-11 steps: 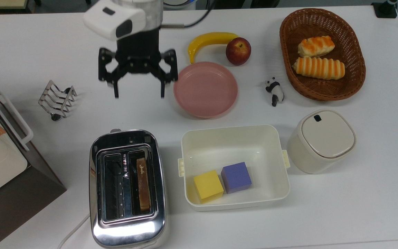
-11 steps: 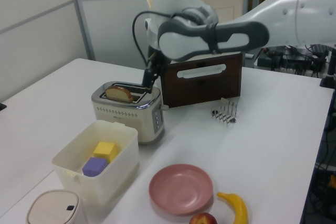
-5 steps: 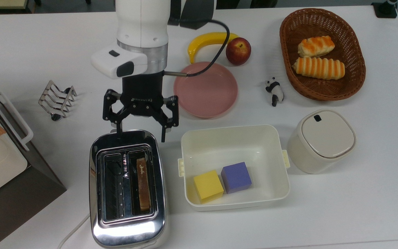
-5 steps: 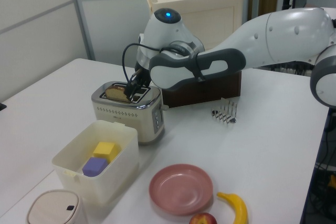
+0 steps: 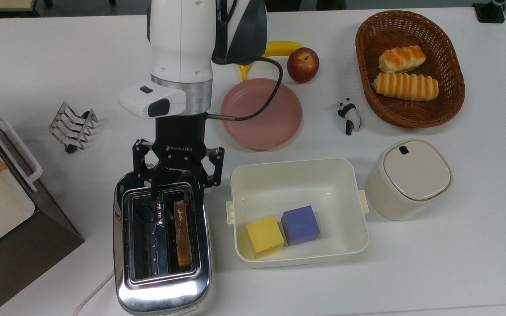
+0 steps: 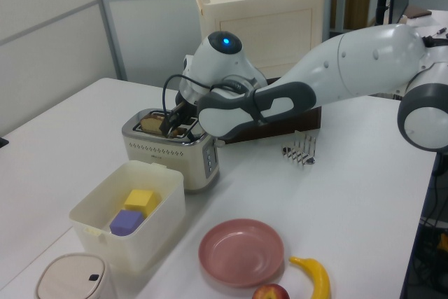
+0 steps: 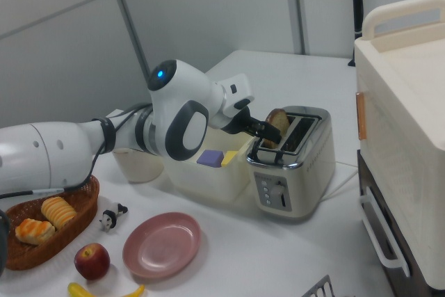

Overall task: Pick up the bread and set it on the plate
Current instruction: 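Lower the gripper into the toaster slot and close on the toast, then lift the toast slice straight up out of the toaster, then carry the toast over the pink plate and lower it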

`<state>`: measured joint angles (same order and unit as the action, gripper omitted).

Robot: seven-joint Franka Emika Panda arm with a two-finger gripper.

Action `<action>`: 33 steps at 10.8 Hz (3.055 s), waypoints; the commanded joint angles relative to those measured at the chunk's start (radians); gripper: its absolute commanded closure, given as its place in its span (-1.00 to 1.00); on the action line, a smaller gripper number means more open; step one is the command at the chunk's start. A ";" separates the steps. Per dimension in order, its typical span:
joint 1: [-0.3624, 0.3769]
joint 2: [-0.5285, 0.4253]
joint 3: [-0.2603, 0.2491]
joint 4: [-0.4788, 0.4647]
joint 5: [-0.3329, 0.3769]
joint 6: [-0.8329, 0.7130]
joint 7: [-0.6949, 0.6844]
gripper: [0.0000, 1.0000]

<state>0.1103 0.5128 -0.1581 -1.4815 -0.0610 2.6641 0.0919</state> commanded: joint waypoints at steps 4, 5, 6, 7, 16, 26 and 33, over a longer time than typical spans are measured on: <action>-0.009 0.004 -0.005 0.007 0.000 0.073 0.008 0.88; -0.011 0.003 -0.005 0.018 0.000 0.073 0.008 0.92; -0.011 -0.007 -0.006 0.020 -0.002 0.073 0.008 0.95; -0.011 -0.026 -0.006 0.020 0.000 0.073 0.008 0.95; 0.028 -0.183 0.008 0.059 0.018 -0.068 0.089 0.94; 0.048 -0.280 0.065 0.061 0.158 -0.933 -0.209 0.93; 0.120 -0.200 0.066 0.017 0.162 -1.130 -0.512 0.84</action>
<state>0.1857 0.2827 -0.0832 -1.4468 0.0946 1.5756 -0.3739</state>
